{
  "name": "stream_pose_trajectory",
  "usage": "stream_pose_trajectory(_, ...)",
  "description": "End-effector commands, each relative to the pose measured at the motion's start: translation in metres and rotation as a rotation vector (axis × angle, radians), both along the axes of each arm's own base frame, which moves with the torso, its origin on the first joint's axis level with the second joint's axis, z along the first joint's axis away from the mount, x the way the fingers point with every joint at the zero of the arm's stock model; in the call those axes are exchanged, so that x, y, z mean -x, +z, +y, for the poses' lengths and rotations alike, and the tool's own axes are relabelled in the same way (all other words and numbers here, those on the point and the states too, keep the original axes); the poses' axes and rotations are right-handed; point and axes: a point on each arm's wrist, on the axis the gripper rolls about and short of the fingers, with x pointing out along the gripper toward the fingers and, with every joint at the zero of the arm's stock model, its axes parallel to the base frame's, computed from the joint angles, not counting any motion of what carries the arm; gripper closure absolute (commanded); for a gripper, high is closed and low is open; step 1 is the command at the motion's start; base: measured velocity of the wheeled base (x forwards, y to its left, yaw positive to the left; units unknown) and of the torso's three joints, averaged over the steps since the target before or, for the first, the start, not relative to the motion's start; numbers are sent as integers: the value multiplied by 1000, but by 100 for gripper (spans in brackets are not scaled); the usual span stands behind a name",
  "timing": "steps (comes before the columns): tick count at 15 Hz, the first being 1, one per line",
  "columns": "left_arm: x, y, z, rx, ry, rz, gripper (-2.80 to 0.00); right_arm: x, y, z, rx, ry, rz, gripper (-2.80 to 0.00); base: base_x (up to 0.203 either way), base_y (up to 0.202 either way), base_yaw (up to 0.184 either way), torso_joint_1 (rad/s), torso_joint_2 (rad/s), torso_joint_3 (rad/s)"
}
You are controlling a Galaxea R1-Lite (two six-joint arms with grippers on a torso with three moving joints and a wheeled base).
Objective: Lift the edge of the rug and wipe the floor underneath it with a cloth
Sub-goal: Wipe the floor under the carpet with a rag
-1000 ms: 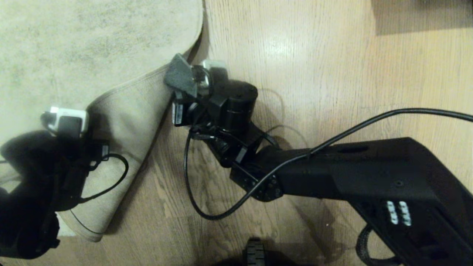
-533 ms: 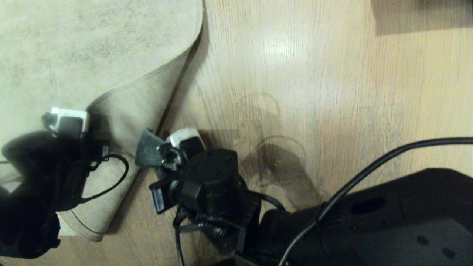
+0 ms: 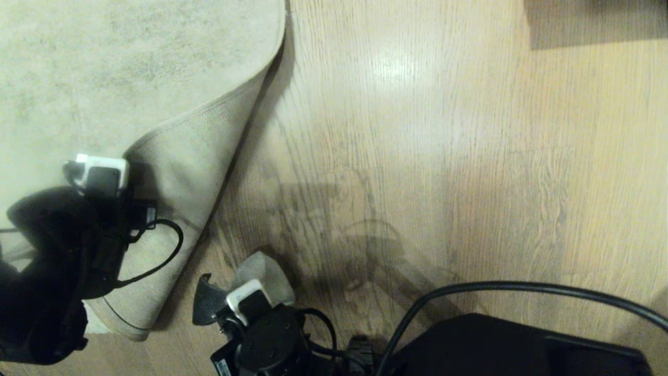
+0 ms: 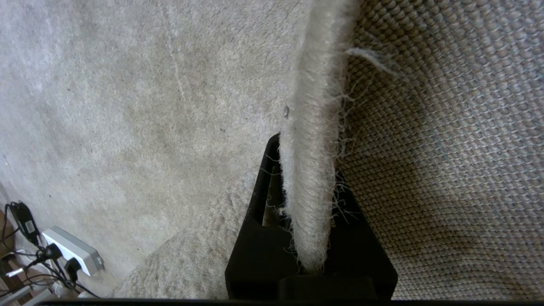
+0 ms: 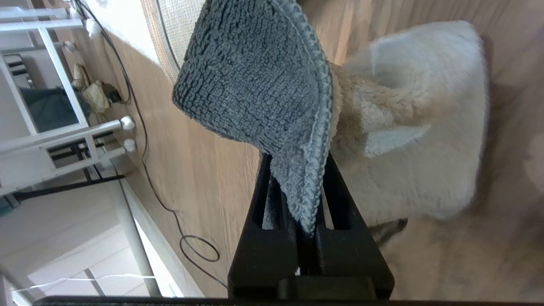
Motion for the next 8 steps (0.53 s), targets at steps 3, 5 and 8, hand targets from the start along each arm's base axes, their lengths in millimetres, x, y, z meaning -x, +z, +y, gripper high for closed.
stream_pose_trajectory(3, 0, -1, 0, -2, 5, 1, 0, -39, -30, 23, -80, -61, -45, 0, 0, 0, 0, 0, 0, 0)
stream_pose_trajectory(5, -1, -3, 0, -3, 5, 7, 0, -83, -6, 23, -161, -139, -129, 0, 0, 0, 0, 0, 0, 0)
stream_pose_trajectory(8, -1, -3, 0, -4, 3, 10, 0, -153, 36, -5, -217, -280, -235, 0, 0, 0, 0, 0, 0, 0)
